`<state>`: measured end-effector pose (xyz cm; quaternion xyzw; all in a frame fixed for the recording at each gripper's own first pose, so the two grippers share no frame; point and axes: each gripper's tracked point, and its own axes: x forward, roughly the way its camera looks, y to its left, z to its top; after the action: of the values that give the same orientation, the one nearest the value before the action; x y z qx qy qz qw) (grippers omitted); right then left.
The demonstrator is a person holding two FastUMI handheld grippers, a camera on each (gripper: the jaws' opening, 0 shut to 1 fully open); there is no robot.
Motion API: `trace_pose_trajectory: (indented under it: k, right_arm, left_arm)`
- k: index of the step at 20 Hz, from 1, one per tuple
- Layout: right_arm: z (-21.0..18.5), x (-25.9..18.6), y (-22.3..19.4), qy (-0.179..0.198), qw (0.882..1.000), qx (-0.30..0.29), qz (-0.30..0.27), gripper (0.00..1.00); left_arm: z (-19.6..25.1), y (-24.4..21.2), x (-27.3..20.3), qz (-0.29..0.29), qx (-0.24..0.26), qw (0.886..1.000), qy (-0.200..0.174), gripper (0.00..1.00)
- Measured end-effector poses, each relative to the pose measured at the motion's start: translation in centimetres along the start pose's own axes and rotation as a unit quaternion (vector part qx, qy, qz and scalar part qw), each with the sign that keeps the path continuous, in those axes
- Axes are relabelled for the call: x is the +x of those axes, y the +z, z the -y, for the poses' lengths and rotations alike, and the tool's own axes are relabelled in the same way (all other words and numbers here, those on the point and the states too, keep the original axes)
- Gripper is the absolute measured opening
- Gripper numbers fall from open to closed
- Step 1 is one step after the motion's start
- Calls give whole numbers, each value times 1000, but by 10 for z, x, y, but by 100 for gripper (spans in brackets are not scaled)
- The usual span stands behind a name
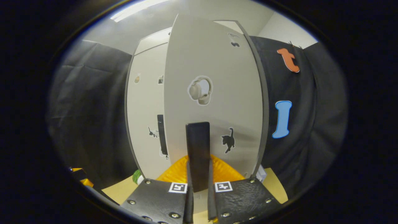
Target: Open the right door of the double-door shoe cabinet with the right hand, and open the left door with the left hand.
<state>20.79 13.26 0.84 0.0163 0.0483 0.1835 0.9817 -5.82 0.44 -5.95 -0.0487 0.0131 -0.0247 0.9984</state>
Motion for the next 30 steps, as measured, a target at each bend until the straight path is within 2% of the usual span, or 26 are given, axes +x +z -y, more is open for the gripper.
trace_pose_trajectory:
  k: [5, 6, 7, 14, 15, 17, 21, 25, 27, 30]
  right_arm:
    - [8, -7, 1, 0, 1000, 7, 4, 18]
    - [10, -8, 2, -1, 1000, 5, 6, 18]
    - [12, -10, 2, -4, 1000, 6, 5, 18]
    - [25, -18, 2, -18, 1000, 1, 10, 17]
    - [26, -18, 4, -18, 1000, 6, 13, 17]
    - [27, -19, 3, -17, 1000, 10, 18, 17]
    - [34, -24, 5, -21, 999, 13, 26, 17]
    - [48, -26, 8, -46, 998, -3, 37, 16]
    - [63, -25, 8, -61, 997, -8, 37, 16]
    - [93, -31, 5, -94, 994, -19, 42, 16]
  left_arm:
    - [16, -5, 0, -8, -6, 1000, -21, 96]
    - [19, -5, 0, -9, -8, 1000, -25, 99]
    - [19, -5, 0, -9, -10, 1000, -26, 96]
    - [31, -11, 4, -14, -18, 999, -32, 96]
    - [32, -14, 6, -17, -16, 999, -31, 99]
    - [36, -17, 9, -20, -15, 999, -31, 96]
    - [47, -23, 13, -29, -9, 999, -36, 96]
    - [69, -26, 13, -34, -21, 998, -56, 96]
    - [84, -26, 12, -33, -27, 997, -71, 96]
    - [94, -28, 12, -34, -13, 997, -75, 96]
